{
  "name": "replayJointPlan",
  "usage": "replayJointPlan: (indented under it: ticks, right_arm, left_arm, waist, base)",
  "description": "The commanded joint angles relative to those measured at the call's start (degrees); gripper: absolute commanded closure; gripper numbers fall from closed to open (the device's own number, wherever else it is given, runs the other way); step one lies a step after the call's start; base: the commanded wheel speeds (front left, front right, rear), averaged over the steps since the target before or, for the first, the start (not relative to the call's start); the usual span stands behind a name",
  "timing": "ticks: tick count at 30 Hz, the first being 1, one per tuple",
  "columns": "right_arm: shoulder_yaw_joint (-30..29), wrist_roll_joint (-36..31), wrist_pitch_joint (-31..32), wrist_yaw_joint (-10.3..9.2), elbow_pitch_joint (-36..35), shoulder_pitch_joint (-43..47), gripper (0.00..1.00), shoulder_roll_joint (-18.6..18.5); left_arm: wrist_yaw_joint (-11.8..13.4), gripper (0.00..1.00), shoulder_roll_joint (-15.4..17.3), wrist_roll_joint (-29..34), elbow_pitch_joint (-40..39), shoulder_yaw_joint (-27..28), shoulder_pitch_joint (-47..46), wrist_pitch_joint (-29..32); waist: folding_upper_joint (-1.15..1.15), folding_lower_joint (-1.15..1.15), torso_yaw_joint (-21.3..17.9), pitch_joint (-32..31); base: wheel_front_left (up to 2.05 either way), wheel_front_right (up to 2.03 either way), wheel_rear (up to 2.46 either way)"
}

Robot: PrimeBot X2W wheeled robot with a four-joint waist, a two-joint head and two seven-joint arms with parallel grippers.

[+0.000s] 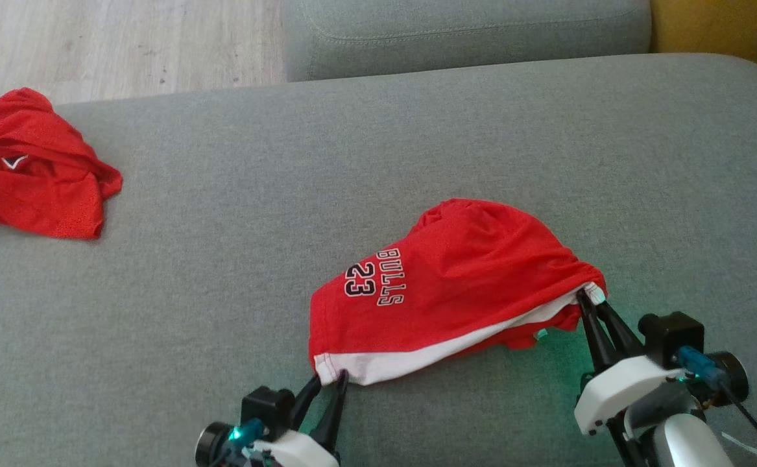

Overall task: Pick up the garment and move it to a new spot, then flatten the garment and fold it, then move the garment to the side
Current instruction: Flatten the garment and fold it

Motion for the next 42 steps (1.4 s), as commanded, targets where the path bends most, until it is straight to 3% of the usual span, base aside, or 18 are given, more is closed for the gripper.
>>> replayJointPlan:
  ticks: [1,6,9,10,11,18,25,35,42]
  right_arm:
    - [1.21,0.10,-0.65,0.21,-1.95,-2.22,1.00,-0.21]
    - [1.13,0.21,-0.94,0.21,-1.50,-2.35,1.00,-0.21]
    - [1.24,0.36,-1.02,0.21,-1.20,-2.50,1.00,-0.21]
    - [1.25,0.41,-1.07,0.21,-1.11,-2.54,1.00,-0.21]
    - [1.24,0.46,-1.13,0.21,-1.03,-2.57,1.00,-0.21]
    - [0.57,0.71,-2.59,0.21,-1.06,-2.83,1.00,-0.21]
    - [0.96,2.11,-3.84,0.21,-5.04,-3.95,1.00,-0.21]
    - [1.00,3.43,-0.44,0.21,-20.09,-7.76,1.00,-0.23]
    - [1.35,4.49,4.22,0.21,-33.19,-10.90,1.00,-2.35]
  left_arm:
    - [0.43,0.57,-0.19,-0.31,-1.37,1.16,-3.02,-1.16]
    - [1.01,0.72,-0.19,-0.97,-0.92,0.03,-3.70,-1.93]
    - [1.43,0.88,-0.20,-1.28,-0.76,-0.40,-4.19,-2.44]
    - [1.63,0.98,-0.20,-1.34,-0.81,-0.47,-4.36,-2.73]
    - [1.80,1.00,-0.20,-1.32,-0.90,-0.49,-4.60,-3.07]
    - [3.24,1.00,-0.18,-0.38,-4.86,1.08,-5.75,-5.18]
    - [4.31,1.00,1.96,3.03,-17.72,5.54,-4.95,-5.44]
    - [5.55,1.00,8.04,6.16,-37.75,11.98,-7.30,-5.22]
    - [5.51,1.00,14.03,7.36,-52.77,16.13,-13.69,0.80]
  waist:
    - [0.00,0.00,0.01,0.08]
    - [0.00,0.00,0.05,0.33]
    - [0.00,0.00,-0.02,0.31]
    - [0.00,0.00,-0.05,0.26]
    - [0.00,0.00,-0.07,0.21]
    - [0.00,0.00,-0.04,-0.85]
    - [0.00,0.00,-0.18,-3.43]
    - [0.00,0.00,-0.97,-6.32]
    - [0.00,0.00,-1.40,-7.32]
  base:
    - [0.00,0.00,0.00]
    - [0.00,0.00,0.00]
    - [0.00,0.00,0.00]
    - [0.00,0.00,0.00]
    - [0.00,0.00,0.00]
    - [0.00,0.00,0.00]
    - [0.00,0.00,0.00]
    - [0.00,0.00,0.00]
    - [0.00,0.00,0.00]
